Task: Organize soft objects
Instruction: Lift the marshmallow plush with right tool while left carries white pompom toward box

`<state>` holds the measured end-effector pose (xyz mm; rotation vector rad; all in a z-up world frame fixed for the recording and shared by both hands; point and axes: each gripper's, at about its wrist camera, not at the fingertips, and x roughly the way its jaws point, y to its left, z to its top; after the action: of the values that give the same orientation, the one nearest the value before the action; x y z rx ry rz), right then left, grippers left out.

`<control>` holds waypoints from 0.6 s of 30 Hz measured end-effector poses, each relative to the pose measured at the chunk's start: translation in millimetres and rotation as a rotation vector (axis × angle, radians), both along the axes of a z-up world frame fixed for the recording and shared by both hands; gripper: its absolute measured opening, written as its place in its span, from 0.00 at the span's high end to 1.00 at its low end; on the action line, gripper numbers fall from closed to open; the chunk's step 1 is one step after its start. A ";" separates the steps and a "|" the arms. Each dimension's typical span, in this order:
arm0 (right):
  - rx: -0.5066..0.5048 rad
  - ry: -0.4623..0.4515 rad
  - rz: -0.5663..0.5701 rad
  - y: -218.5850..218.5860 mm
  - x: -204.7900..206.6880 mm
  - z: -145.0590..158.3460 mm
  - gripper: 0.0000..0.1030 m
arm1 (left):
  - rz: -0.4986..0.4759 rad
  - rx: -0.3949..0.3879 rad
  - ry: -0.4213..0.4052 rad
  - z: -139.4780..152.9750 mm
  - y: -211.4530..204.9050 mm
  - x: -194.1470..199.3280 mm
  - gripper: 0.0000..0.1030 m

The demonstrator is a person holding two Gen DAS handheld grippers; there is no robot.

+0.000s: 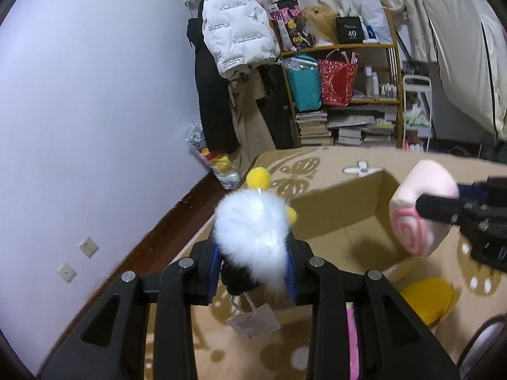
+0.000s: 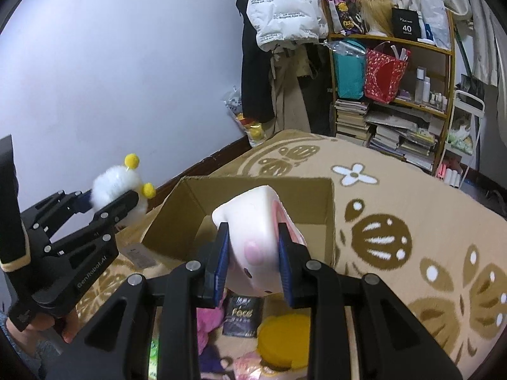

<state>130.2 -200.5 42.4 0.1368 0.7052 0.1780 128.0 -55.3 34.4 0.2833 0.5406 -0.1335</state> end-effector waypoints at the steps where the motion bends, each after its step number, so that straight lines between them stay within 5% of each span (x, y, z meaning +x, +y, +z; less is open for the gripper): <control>1: -0.001 -0.003 -0.001 0.0 1.9 0.0 0.71 | -0.005 -0.013 0.003 0.3 -2.2 6.0 0.70; 18: 0.048 -0.003 -0.054 -24.6 33.7 -11.8 0.69 | 0.034 -0.016 0.025 -26.7 -11.0 54.8 0.69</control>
<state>163.9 -225.1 30.6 0.2016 0.6935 0.1435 182.7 -66.4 7.7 0.2574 0.5682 -0.1088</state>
